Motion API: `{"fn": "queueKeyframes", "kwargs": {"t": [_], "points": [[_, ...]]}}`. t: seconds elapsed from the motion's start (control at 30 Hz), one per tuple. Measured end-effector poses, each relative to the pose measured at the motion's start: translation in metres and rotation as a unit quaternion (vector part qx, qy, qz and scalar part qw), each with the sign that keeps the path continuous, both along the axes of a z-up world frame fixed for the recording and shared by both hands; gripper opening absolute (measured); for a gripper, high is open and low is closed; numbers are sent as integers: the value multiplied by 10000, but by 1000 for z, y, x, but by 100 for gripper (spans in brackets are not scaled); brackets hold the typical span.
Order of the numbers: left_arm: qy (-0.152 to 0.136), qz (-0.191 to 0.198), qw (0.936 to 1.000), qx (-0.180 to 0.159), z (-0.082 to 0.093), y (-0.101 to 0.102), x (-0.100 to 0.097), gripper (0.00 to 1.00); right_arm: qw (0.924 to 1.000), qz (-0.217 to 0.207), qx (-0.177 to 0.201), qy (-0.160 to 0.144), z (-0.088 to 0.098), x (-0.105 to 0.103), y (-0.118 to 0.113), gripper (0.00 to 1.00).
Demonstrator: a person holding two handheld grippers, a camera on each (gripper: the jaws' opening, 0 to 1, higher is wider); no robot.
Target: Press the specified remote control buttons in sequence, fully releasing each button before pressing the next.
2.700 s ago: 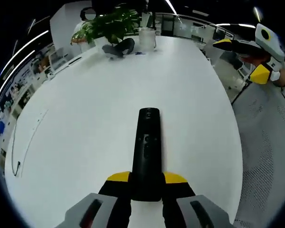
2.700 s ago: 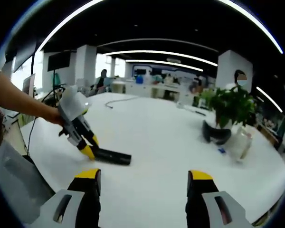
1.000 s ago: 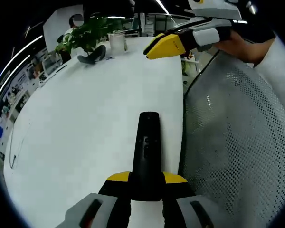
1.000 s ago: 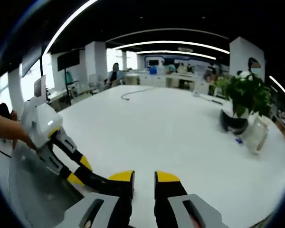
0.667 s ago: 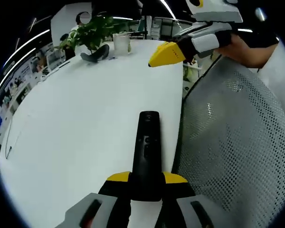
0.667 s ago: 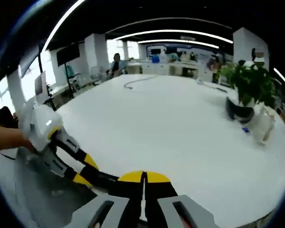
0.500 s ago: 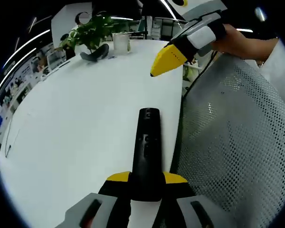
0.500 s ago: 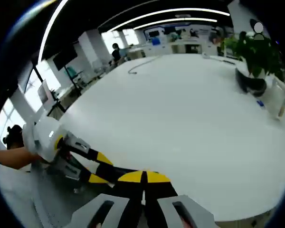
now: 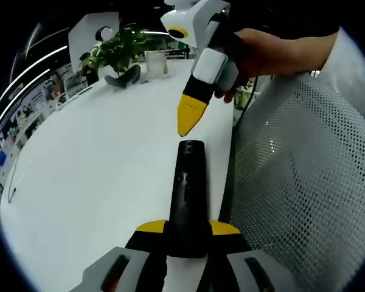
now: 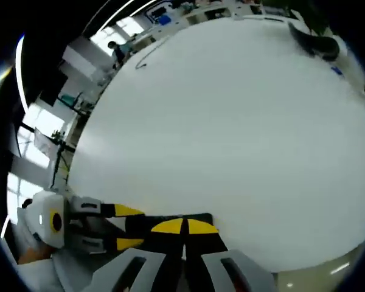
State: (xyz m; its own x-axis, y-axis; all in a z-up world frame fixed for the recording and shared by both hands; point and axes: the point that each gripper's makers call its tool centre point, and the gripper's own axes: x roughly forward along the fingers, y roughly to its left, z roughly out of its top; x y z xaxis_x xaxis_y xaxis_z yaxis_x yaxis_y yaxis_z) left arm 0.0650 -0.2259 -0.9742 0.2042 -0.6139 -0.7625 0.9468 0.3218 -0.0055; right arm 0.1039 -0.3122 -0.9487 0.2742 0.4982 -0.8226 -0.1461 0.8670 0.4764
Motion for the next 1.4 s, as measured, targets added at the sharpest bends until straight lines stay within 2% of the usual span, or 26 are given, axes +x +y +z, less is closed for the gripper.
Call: {"fn": "queueKeyframes", "kwargs": {"t": [0.07,0.1,0.13,0.17,0.2,0.3,0.4,0.73,0.87,1.23,1.33,1.4], "points": [[-19,2,10000,-55,0,0,0,24,9997,-148,198,-27,4,4,0,0],[-30,-5,10000,-84,-1,0,0,24,9997,-186,177,-36,3,4,-2,0],[-40,-16,9999,-123,-1,0,0,24,9995,-301,36,124,-4,1,-7,0],[-47,-30,9999,-159,0,0,1,24,9994,-290,37,198,-6,0,-7,0],[-49,-36,9998,-174,0,0,1,24,9987,-264,120,430,-8,-5,-4,0],[-63,-94,9997,-207,0,0,1,24,9984,-296,224,434,-10,-3,-1,0],[-63,-152,9996,-226,0,0,1,24,9987,-275,95,423,-11,-4,-3,0],[-75,-324,9991,-262,1,1,0,24,9988,-192,94,443,-12,-4,1,0],[-73,-357,9990,-272,1,1,0,24,9984,-111,-61,559,-19,-8,0,0],[-92,-367,9988,-309,1,1,1,25,9989,27,-167,430,-17,-9,1,0],[-96,-386,9986,-352,1,0,2,24,9988,157,-295,345,-16,-9,2,0],[-94,-381,9986,-362,1,0,2,24,9975,404,-532,212,-17,-8,1,0]]}}
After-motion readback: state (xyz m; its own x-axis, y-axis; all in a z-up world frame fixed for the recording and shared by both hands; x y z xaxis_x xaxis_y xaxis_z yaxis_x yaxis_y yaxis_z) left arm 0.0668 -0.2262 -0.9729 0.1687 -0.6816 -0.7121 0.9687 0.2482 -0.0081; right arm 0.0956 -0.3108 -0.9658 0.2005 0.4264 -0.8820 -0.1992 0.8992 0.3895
